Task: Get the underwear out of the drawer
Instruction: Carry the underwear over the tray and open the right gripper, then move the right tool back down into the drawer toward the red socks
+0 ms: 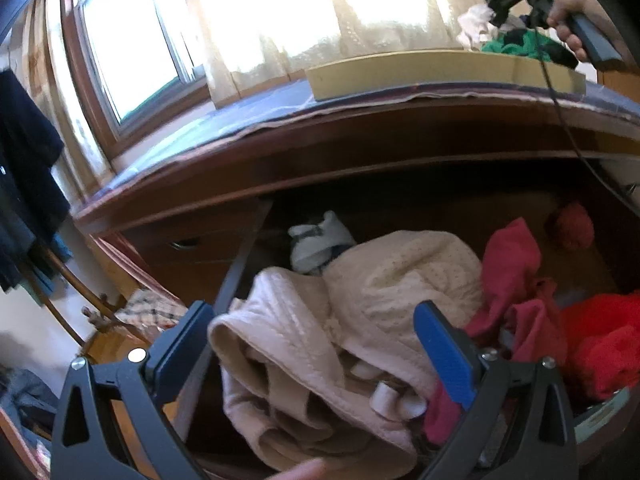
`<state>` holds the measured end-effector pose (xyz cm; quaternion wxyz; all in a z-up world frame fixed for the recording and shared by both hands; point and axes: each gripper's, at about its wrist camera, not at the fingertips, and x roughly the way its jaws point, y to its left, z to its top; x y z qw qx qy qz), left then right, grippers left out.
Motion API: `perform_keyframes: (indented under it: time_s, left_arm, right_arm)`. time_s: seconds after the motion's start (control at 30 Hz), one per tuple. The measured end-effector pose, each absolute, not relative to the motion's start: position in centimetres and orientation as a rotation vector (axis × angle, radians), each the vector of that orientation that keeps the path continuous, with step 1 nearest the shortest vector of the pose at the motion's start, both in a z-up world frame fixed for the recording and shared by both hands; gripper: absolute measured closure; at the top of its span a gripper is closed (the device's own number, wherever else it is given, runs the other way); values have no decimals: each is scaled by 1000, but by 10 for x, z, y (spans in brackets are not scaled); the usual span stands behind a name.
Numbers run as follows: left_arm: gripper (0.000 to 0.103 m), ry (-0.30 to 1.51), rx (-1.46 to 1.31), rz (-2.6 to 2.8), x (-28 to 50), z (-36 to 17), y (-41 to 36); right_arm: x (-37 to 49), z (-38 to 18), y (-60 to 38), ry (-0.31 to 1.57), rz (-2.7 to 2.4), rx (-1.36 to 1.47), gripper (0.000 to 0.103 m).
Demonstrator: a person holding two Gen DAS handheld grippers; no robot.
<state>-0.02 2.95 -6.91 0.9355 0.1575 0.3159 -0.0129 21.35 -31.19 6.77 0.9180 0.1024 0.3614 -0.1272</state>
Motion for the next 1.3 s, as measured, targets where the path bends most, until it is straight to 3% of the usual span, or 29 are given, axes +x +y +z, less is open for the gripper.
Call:
perform_keyframes:
  time_s: [0.6,0.7,0.77,0.83,1.3]
  left_arm:
    - [5,732,223,-42,13,-73,41]
    - [5,764,167,-76,17,-73,46]
    - [5,765,185,-71,16,-74,43]
    - [5,767,188,-69,17,-75,43]
    - [6,743,194,-45,12,-75,41]
  right_arm:
    - [257,43,-294,912,-312,-4,70]
    - [255,46,-291,899,-291,-16,55]
    - [247,53,-287,883,-283,-35,37]
    - [236,62,-286,842,-289,-47,28]
    - [49,93,-270,596,-81,42,28]
